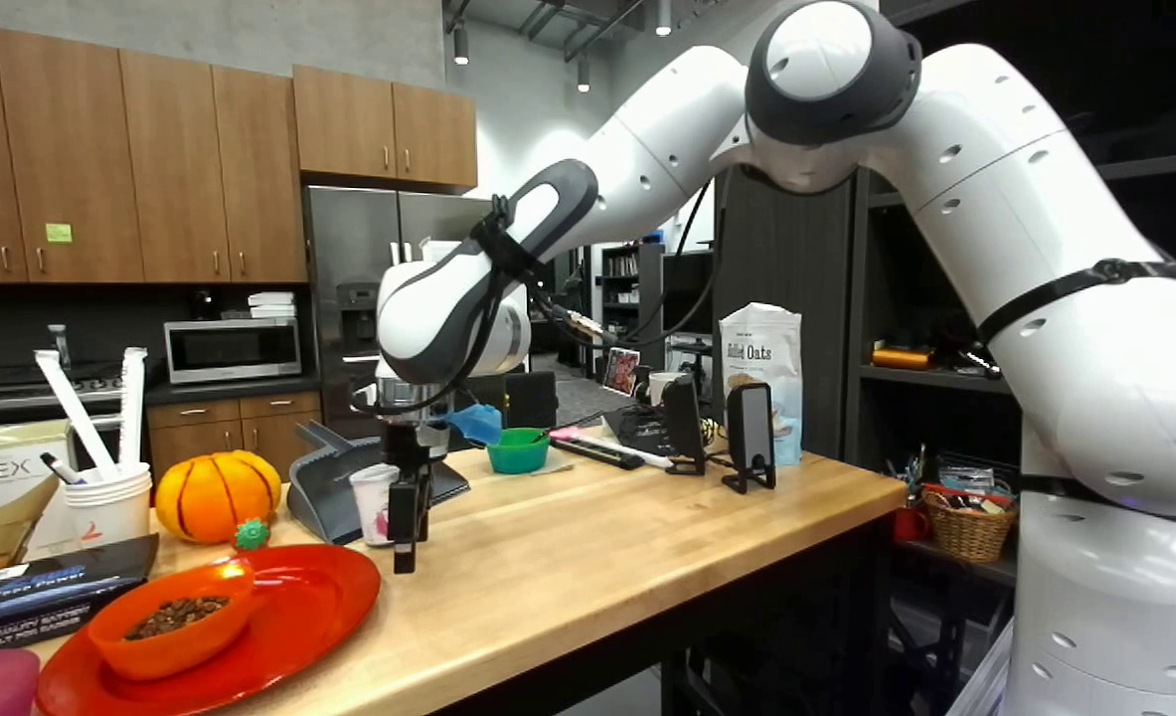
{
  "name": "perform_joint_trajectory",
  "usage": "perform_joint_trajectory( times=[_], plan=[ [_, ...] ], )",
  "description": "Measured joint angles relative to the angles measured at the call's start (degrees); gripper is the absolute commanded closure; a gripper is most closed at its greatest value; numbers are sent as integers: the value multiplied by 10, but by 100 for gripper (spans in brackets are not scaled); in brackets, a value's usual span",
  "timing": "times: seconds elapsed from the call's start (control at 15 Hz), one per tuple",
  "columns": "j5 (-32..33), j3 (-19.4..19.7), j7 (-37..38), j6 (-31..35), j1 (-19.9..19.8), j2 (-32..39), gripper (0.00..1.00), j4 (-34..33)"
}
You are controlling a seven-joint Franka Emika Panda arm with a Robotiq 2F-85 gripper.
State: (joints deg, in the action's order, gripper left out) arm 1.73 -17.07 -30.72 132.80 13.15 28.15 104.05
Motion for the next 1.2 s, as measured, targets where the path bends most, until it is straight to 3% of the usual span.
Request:
perform_joint_trajectory(
  times=[0.6,1.2],
  plan=[
    [41,4,-2,131,0,67,0,-73],
    [50,6,19,169,0,86,0,-102]
  ],
)
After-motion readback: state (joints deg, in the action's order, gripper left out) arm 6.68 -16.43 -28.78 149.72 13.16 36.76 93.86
